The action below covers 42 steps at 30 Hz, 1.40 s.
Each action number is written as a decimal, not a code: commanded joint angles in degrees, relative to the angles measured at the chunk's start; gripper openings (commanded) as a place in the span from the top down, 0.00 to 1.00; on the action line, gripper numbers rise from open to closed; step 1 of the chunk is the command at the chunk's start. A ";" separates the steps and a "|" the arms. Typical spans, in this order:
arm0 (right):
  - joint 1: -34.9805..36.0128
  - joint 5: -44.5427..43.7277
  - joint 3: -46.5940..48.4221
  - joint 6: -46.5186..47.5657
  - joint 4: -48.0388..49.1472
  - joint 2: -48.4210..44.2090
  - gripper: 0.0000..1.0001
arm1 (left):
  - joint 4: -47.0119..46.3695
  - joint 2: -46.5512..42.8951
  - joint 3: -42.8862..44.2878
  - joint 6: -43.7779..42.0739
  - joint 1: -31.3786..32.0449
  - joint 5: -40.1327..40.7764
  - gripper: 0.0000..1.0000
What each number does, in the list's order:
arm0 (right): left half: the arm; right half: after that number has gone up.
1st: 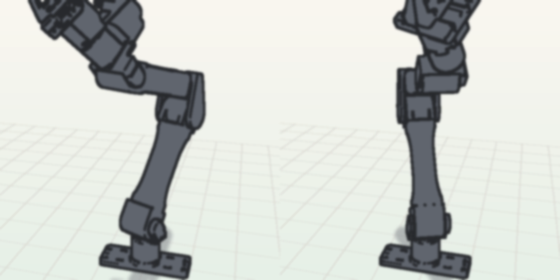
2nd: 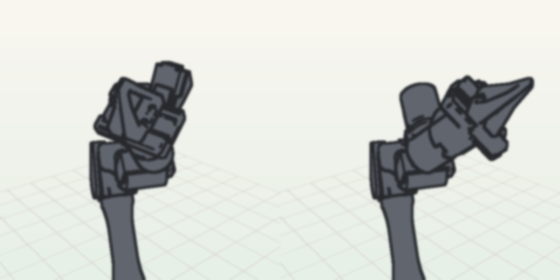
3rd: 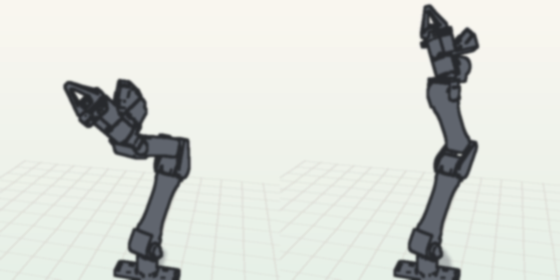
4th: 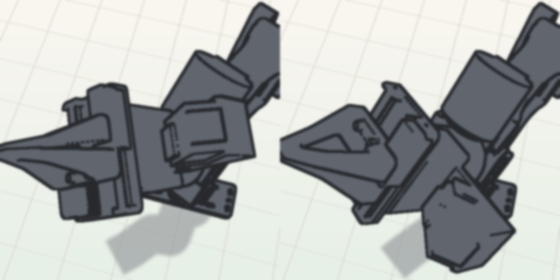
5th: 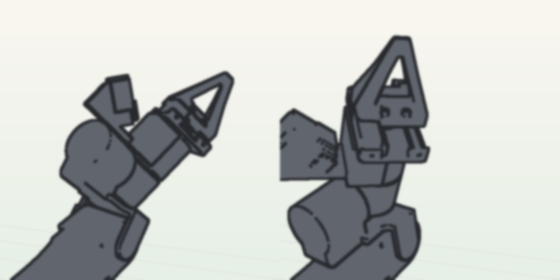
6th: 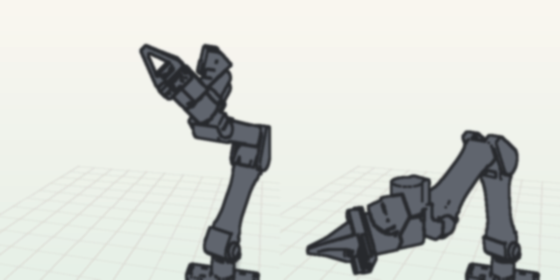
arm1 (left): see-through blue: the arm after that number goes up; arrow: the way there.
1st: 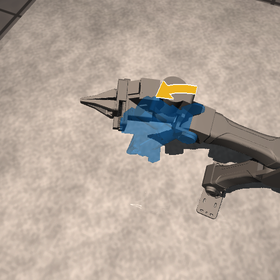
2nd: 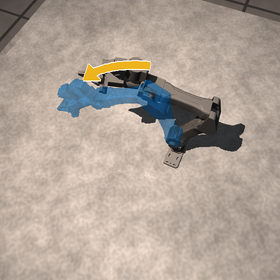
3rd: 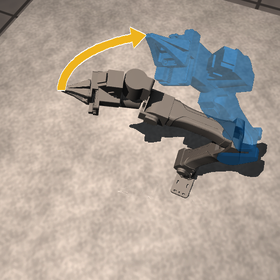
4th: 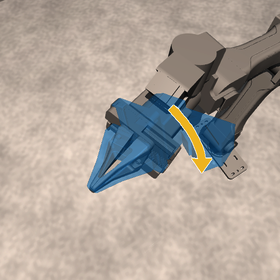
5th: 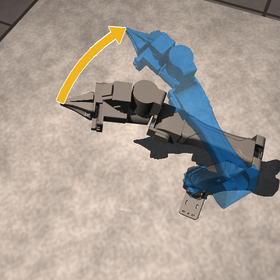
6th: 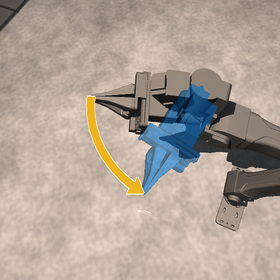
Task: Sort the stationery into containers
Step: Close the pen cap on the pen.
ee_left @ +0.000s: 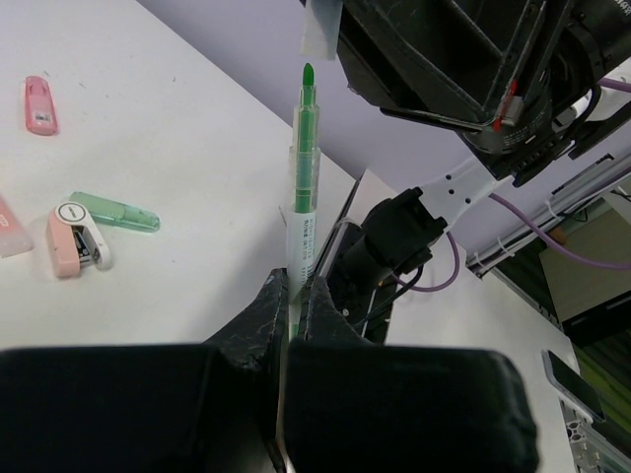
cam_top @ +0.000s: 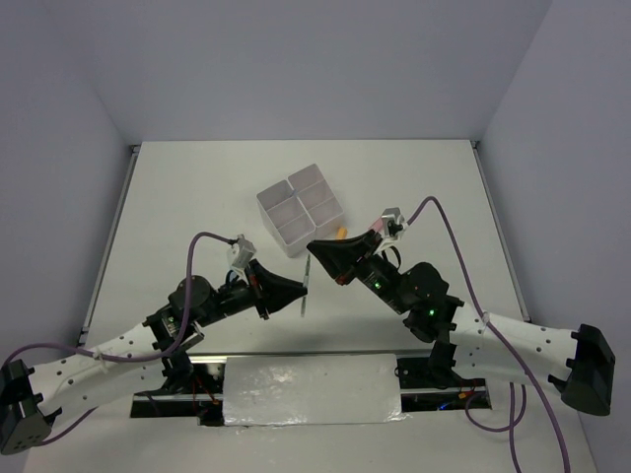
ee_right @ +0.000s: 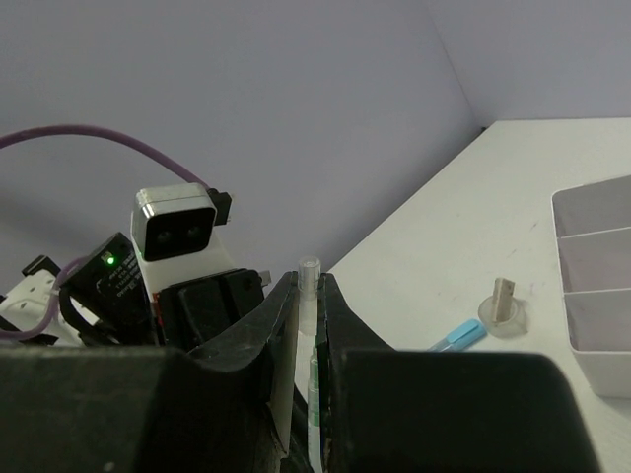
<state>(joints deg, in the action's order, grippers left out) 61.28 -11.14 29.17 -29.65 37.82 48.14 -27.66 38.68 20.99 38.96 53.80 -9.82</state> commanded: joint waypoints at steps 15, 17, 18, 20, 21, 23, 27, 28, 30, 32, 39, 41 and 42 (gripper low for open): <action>1.13 -1.17 2.82 3.37 -0.47 0.64 1.00 | -1.87 -2.11 2.47 -1.87 0.25 0.77 1.00; 1.13 -0.38 2.91 3.37 -0.21 0.90 1.00 | -1.78 -2.02 2.47 -1.87 0.25 1.03 1.00; 1.13 -0.12 2.82 3.37 -0.03 0.90 1.00 | -1.61 -2.11 2.56 -1.96 0.25 1.12 1.00; 1.13 0.24 2.74 3.37 -0.12 0.99 1.00 | -1.43 -2.20 2.65 -2.13 0.25 1.65 1.00; 1.13 0.50 2.82 3.37 -0.47 0.99 1.00 | -1.08 -2.20 2.74 -2.22 0.25 1.65 1.00; 1.13 1.29 3.09 3.54 -1.17 0.90 1.00 | -0.91 -2.20 3.00 -2.83 0.25 2.00 1.00; 1.13 4.01 3.79 4.07 -4.07 0.55 1.00 | 0.59 -2.55 3.53 -4.33 0.25 2.53 1.00; 1.21 4.19 3.88 4.16 -5.47 0.38 1.00 | 0.76 -2.81 3.70 -4.51 0.25 2.62 1.00; 1.21 4.46 4.05 4.60 -6.53 -0.24 1.00 | 0.94 -3.08 3.88 -5.30 0.25 2.79 1.00; 1.21 4.63 4.41 5.21 -8.11 -0.42 1.00 | 0.85 -3.43 3.97 -5.74 0.25 2.79 1.00; 1.21 5.51 5.28 6.71 -10.40 0.73 1.00 | 0.50 -3.08 4.76 -6.18 0.25 2.26 1.00; 1.30 5.34 5.20 7.15 -10.49 0.73 1.00 | 0.68 -3.43 4.67 -6.18 0.25 2.44 1.00; 1.22 4.99 5.02 7.24 -10.58 0.73 1.00 | 0.68 -3.69 4.50 -6.18 0.25 2.62 1.00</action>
<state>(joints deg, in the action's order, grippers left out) 61.87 -7.66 32.47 -24.10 30.20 48.45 -22.15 36.23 22.02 34.44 53.93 -8.36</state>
